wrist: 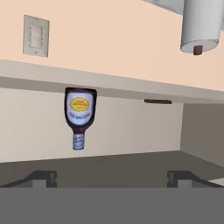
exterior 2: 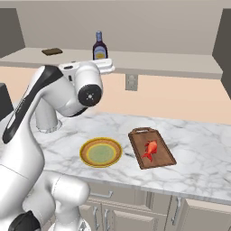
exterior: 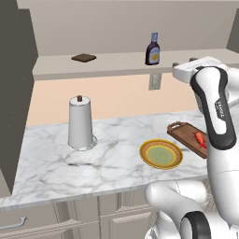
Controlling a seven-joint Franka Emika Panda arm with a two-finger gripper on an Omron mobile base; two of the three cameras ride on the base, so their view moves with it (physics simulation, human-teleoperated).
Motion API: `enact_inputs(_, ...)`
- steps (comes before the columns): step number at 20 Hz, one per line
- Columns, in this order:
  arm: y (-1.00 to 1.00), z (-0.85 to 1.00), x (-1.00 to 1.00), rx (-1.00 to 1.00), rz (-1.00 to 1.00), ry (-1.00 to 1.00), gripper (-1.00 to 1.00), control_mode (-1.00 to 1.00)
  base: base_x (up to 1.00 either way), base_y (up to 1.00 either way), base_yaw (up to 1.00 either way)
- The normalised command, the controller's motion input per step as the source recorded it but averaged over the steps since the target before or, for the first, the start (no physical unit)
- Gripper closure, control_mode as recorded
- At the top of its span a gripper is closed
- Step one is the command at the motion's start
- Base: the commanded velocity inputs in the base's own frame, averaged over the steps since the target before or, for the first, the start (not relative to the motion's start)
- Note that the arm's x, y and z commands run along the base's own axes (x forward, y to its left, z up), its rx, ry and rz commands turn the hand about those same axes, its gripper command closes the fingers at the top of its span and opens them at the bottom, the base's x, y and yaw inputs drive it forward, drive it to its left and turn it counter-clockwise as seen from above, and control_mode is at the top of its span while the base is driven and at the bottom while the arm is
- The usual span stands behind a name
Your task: Pick the fish from the plate and place it on the cutting board. Then pick the condiment bottle from the cabinet and place it next to the cutting board.
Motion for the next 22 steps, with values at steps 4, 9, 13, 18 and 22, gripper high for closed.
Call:
enact_inputs(4, 0.0, 0.04, 0.09, 0.0, 0.0, 0.0, -1.0, -1.0, 0.0, 0.0, 0.0)
enact_inputs(9, 0.0, 0.08, 0.04, 0.01, 0.0, 0.0, -1.0, -1.0, 0.0, 0.0, 0.0)
enact_inputs(13, 0.0, 0.04, 0.05, 0.0, 0.0, 0.0, -1.0, -1.0, 0.0, 0.0, 0.0)
enact_inputs(18, -0.05, 0.0, 0.04, 0.0, 0.0, 0.0, -1.0, -1.0, 0.0, 0.0, 0.0)
enact_inputs(22, -0.06, 0.0, 0.07, 0.0, 0.0, 0.0, -1.0, -1.0, 0.0, 0.0, 0.0)
